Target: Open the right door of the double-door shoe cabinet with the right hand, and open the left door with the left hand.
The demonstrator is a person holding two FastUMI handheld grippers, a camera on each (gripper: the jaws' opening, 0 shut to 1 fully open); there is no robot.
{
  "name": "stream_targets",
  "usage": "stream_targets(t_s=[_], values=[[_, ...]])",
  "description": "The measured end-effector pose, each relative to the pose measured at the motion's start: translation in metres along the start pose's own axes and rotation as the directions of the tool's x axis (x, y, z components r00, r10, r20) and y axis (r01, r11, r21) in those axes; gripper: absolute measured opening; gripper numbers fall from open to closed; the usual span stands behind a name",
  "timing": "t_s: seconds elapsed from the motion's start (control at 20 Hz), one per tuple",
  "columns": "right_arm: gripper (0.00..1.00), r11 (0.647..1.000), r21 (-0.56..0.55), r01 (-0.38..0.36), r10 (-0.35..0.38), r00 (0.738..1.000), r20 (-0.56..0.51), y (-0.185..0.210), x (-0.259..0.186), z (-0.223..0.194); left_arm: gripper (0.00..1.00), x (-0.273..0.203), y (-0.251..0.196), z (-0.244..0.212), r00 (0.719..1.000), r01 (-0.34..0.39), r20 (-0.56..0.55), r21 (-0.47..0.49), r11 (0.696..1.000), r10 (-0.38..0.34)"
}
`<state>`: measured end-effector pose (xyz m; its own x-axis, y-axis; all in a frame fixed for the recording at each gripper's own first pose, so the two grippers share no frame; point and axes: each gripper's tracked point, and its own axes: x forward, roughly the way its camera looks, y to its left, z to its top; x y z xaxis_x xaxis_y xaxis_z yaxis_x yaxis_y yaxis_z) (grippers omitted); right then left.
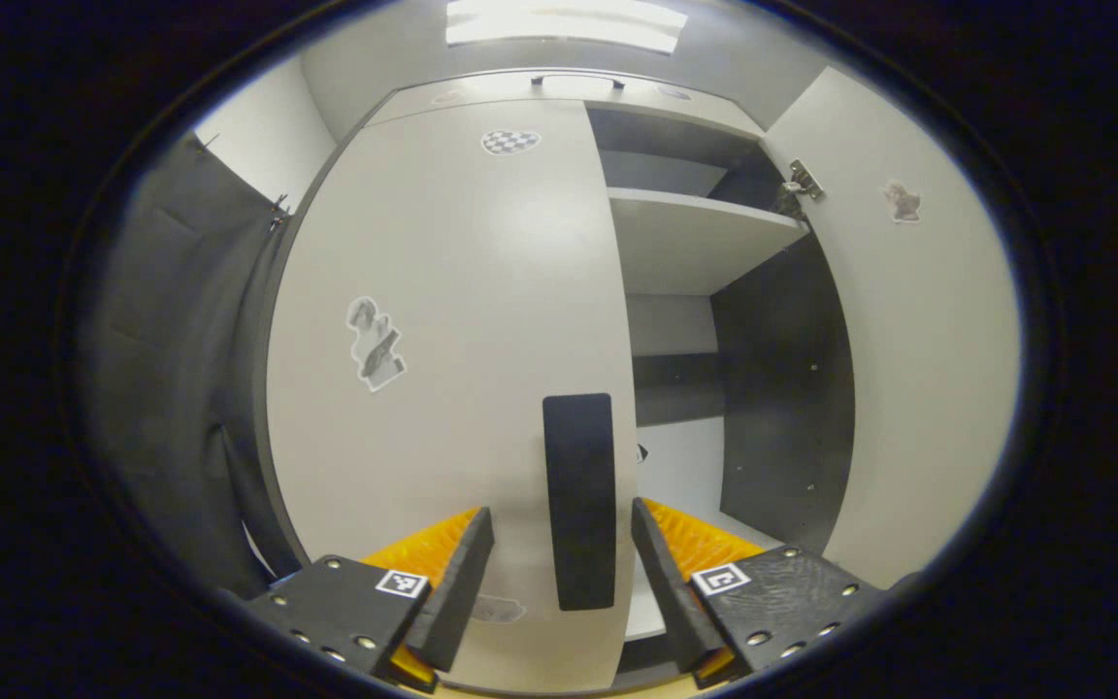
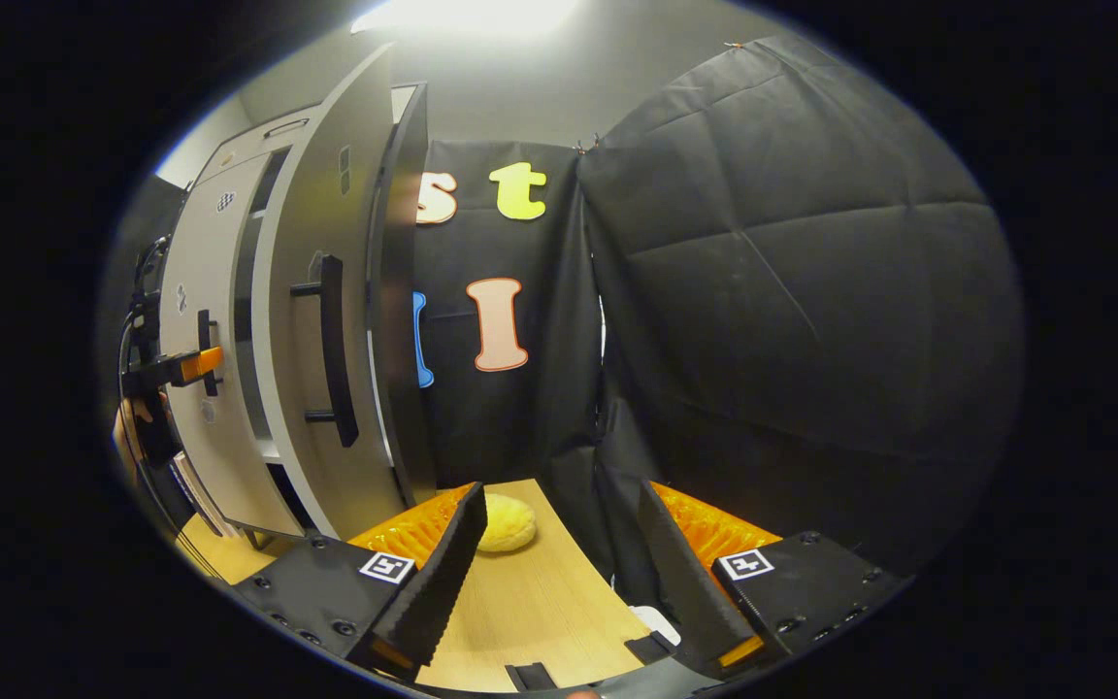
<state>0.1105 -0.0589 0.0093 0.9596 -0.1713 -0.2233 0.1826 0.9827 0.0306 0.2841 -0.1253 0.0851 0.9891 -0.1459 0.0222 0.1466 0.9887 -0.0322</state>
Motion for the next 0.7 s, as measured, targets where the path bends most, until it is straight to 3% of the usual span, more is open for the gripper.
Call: stream_targets(t_s=[0.15,0.25,0.35,0.4,0.7], values=[[0.98,1.0,-0.015,0.01,-0.01,1.0,-0.003,-0.001,-0.002,-0.002,0.61,0.01,0.0,0.002,1.0,-0.016,-0.011,-0.016,1.0,0.016],[0.98,1.0,-0.015,0.012,-0.012,1.0,-0.005,-0.004,-0.003,-0.002,0.55,0.009,-0.001,-0.002,1.0,-0.021,-0.019,0.002,1.0,0.021],[0.98,1.0,0.0,0.013,-0.013,1.0,-0.006,-0.007,-0.004,-0.001,0.42,0.008,-0.008,-0.002,1.0,-0.009,-0.017,-0.012,1.0,0.009],[0.98,1.0,0.009,0.013,-0.013,1.0,-0.007,-0.008,-0.004,-0.001,0.31,0.011,-0.008,-0.002,1.0,-0.011,-0.026,-0.003,1.0,0.011],[0.98,1.0,-0.006,-0.001,0.001,1.0,-0.01,-0.014,-0.011,-0.005,0.18,0.001,-0.007,-0.003,0.998,-0.025,-0.055,-0.046,0.999,0.022]])
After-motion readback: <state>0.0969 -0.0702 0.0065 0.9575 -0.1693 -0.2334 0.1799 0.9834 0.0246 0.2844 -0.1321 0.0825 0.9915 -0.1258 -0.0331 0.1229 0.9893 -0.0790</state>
